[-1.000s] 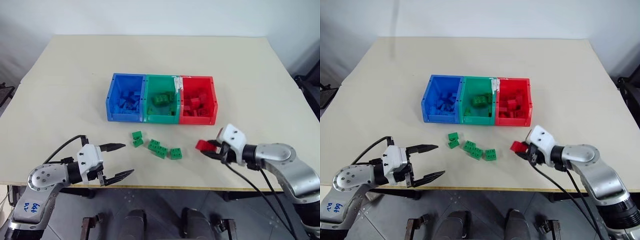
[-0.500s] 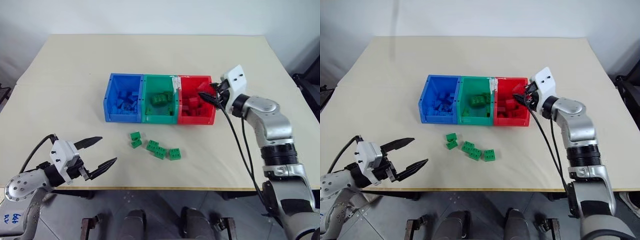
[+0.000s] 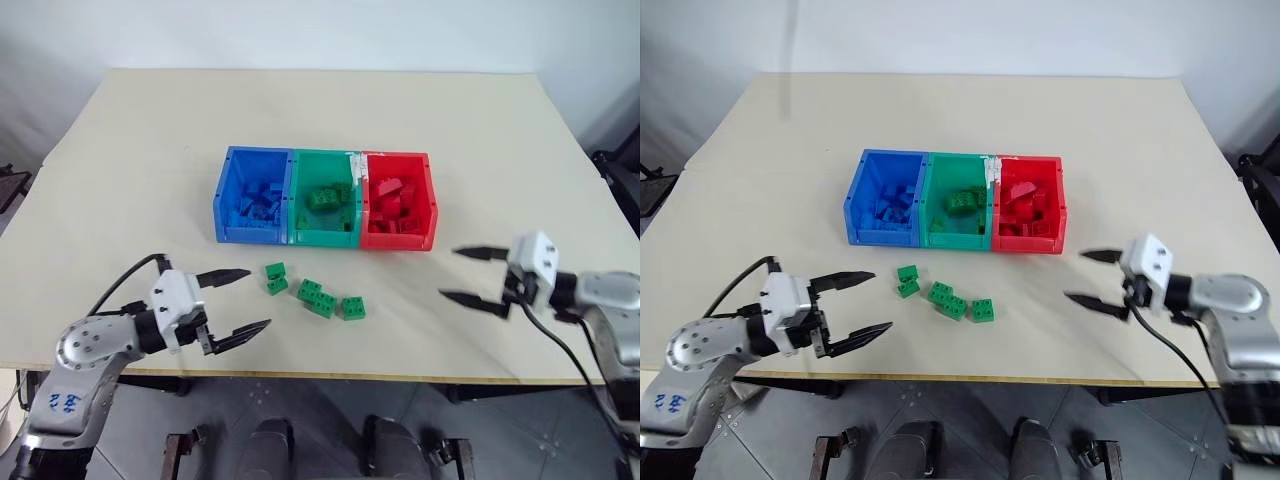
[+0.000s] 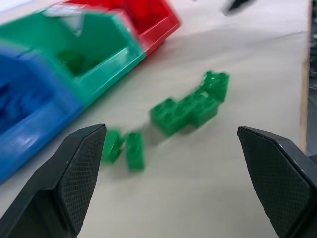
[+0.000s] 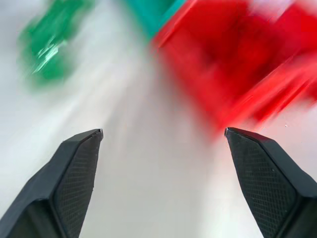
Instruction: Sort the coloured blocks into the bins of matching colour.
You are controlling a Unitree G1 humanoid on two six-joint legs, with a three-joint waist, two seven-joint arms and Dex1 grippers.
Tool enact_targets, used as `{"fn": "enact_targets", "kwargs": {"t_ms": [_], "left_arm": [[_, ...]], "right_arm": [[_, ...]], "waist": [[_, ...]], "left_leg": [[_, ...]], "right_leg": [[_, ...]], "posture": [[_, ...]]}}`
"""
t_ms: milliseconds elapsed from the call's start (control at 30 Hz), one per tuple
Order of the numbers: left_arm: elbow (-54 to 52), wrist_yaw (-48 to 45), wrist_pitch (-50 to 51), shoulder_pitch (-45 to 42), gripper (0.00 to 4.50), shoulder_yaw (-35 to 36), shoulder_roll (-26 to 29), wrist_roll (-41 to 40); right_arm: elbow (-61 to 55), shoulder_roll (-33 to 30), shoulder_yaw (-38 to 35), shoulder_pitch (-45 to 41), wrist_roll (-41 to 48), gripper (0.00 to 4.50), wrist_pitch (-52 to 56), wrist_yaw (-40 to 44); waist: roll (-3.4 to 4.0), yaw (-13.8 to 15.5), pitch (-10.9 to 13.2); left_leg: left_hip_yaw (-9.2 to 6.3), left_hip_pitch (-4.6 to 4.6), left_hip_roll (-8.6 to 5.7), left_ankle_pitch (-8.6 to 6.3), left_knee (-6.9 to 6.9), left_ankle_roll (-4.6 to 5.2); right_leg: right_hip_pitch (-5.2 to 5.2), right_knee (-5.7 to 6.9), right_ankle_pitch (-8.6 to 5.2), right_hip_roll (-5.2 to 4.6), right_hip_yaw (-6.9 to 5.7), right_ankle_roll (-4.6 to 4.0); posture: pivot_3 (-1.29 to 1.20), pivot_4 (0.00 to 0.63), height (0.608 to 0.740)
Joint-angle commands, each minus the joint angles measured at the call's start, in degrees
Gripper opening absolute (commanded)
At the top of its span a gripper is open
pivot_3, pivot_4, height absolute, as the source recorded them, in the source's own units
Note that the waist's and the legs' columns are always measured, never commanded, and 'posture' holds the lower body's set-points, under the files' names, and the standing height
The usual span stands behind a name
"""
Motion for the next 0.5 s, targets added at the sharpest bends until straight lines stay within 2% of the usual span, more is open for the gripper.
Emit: {"fn": "enact_targets", "kwargs": {"t_ms": [33,200,333,433,500], "left_arm": [[0.3,-2.5,-0.8,-1.0,4.50,-1.8,0.2,-0.4],[2.8,-3.3,-1.9,-1.1,4.50,-0.8,1.1,0.5],[2.6,-4.8,-1.2,2.3,4.50,2.3,3.5,-0.5],[1.4,-4.3,-1.1,6.7,4.50,6.0,4.4,-1.1],[0.5,-4.1,-1.4,9.5,4.50,8.0,4.5,-1.0]], "right_arm": [[-2.0,-2.1,-0.4,-0.3,0.8,4.12,0.0,2.6],[-8.4,1.9,6.7,-6.2,1.5,4.12,8.0,1.4],[-17.5,4.1,16.3,-12.8,1.1,4.12,24.6,-1.3],[-19.7,8.2,23.9,-17.5,-2.8,4.12,27.6,-3.2],[-18.7,10.3,27.8,-19.0,-7.1,4.12,25.7,-4.9]], "waist": [[0.00,-0.9,0.0],[0.00,-1.6,0.0],[0.01,-1.0,0.0],[0.01,-1.0,0.0],[-0.01,-0.7,0.0]], "left_leg": [[0.01,0.02,0.01,0.00,0.01,-0.01],[0.04,0.15,0.07,0.05,0.00,-0.09],[0.00,0.12,0.08,0.06,0.02,-0.11],[-0.02,0.05,0.07,0.03,0.01,-0.10],[-0.03,0.00,0.07,0.01,0.01,-0.08]], "right_leg": [[0.00,0.02,0.00,0.00,0.01,0.00],[0.01,0.18,0.00,0.04,0.08,-0.01],[-0.01,0.18,0.00,0.05,0.09,-0.02],[-0.08,0.12,0.00,0.05,0.09,-0.03],[-0.12,0.11,0.00,0.05,0.08,-0.03]], "posture": [[0.00,0.150,0.740],[0.00,0.150,0.740],[0.00,0.150,0.740],[0.00,0.150,0.740],[0.00,0.150,0.740]]}}
